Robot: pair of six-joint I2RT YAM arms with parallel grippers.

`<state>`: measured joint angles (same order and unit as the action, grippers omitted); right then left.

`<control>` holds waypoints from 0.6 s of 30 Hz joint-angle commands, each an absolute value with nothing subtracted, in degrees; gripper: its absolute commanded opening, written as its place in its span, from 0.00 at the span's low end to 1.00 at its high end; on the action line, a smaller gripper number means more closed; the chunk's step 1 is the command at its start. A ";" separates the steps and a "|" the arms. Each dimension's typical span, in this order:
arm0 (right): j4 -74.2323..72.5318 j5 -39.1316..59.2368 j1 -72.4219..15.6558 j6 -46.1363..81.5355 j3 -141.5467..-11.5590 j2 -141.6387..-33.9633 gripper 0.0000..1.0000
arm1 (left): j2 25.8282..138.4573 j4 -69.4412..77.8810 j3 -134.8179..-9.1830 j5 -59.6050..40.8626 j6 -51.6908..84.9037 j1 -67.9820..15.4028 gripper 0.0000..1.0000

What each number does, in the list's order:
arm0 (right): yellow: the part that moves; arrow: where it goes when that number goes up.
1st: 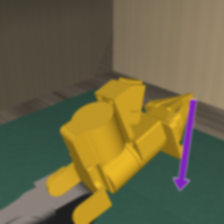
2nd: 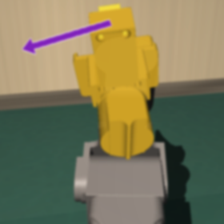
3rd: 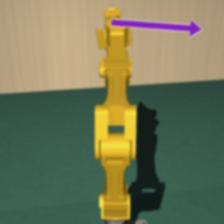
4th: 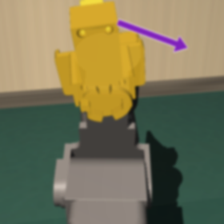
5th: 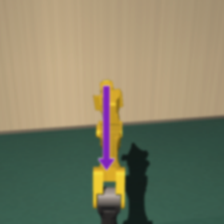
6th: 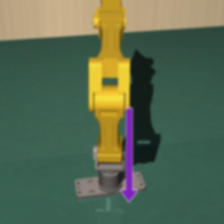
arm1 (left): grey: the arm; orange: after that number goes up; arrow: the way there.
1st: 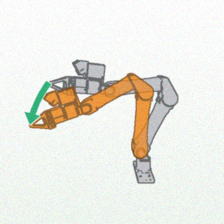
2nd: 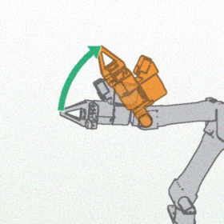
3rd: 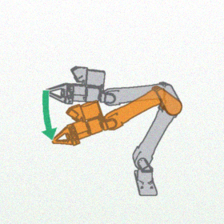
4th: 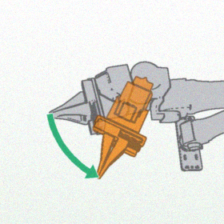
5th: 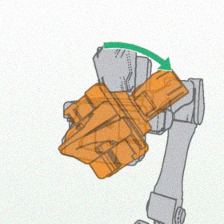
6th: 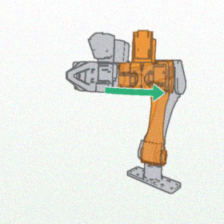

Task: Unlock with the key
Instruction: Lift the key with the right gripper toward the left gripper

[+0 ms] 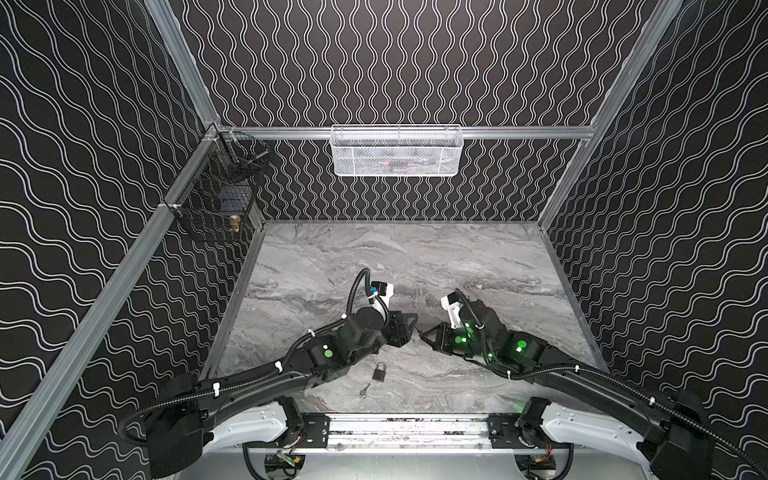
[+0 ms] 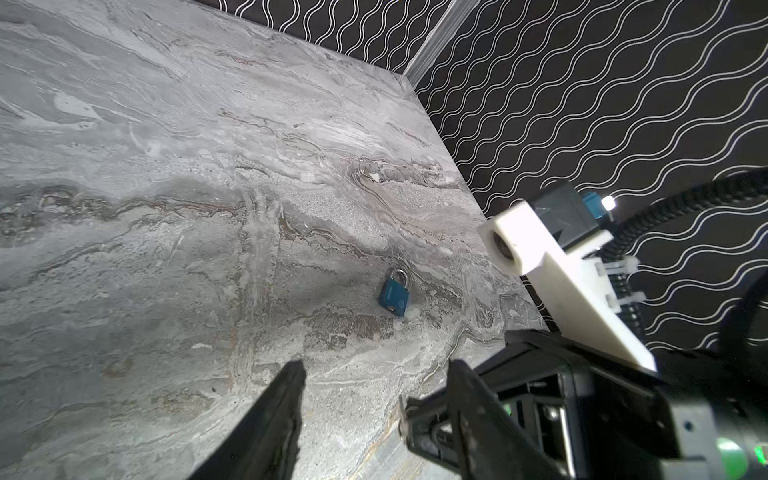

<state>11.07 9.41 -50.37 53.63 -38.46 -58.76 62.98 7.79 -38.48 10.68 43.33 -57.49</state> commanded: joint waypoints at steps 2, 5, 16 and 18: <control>6.90 10.84 -50.53 55.62 -38.91 -59.30 0.00 | 63.91 13.79 -37.47 8.69 44.11 -56.95 0.50; 6.11 11.30 -50.47 55.55 -39.49 -60.01 0.00 | 64.99 14.02 -37.78 8.06 43.95 -56.87 0.48; 3.90 11.34 -50.60 56.11 -40.00 -61.27 0.00 | 65.96 13.37 -38.70 6.75 43.54 -56.01 0.36; 3.54 11.17 -50.55 56.23 -40.12 -61.26 0.00 | 66.08 13.57 -38.74 6.25 43.35 -55.99 0.33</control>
